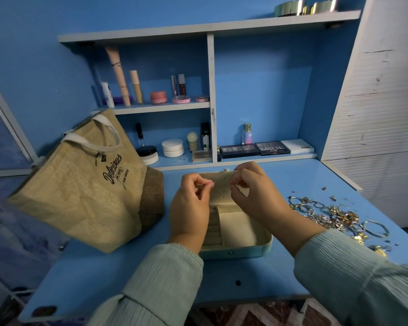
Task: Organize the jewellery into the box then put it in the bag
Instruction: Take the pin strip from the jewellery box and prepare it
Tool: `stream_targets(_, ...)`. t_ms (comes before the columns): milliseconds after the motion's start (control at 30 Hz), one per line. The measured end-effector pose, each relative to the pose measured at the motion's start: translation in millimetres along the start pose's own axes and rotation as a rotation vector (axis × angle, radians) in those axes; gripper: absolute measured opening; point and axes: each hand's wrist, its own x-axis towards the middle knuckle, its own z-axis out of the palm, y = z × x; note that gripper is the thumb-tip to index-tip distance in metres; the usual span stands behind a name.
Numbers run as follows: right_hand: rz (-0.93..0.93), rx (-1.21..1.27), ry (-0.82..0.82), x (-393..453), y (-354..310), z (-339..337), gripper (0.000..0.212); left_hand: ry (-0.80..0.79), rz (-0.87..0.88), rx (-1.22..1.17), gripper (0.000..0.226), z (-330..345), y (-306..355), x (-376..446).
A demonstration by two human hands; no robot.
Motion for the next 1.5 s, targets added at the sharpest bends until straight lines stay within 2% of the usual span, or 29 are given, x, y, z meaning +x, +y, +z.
stream_targets(333,0.007,-0.008,0.003,-1,-4,-2,0.006,-0.042,0.049,0.095,0.010,-3,-2,2)
stream_targets(533,0.023,-0.010,-0.005,0,-6,-2,0.006,-0.015,0.089,0.126,0.012,-4,1,6)
stream_targets(667,0.019,0.008,-0.004,0,-6,-2,0.004,0.006,0.227,0.244,0.021,-3,0,7)
stream_targets(767,0.015,0.001,-0.008,-1,-6,-3,0.004,0.048,0.268,0.327,0.032,-3,-1,6)
stream_targets(1000,0.034,0.016,-0.024,-2,-8,-6,0.004,0.155,0.292,0.538,0.024,-1,-6,6)
stream_targets(1133,0.051,0.064,-0.031,-3,-10,-8,0.006,0.156,0.339,0.654,0.029,-2,-11,7)
stream_targets(1367,0.196,0.200,0.004,1,-30,-21,0.018,0.059,0.392,0.559,0.031,-14,-12,4)
stream_targets(1500,0.193,0.201,-0.001,3,-42,-26,0.018,0.038,0.440,0.558,0.028,-22,-17,-1)
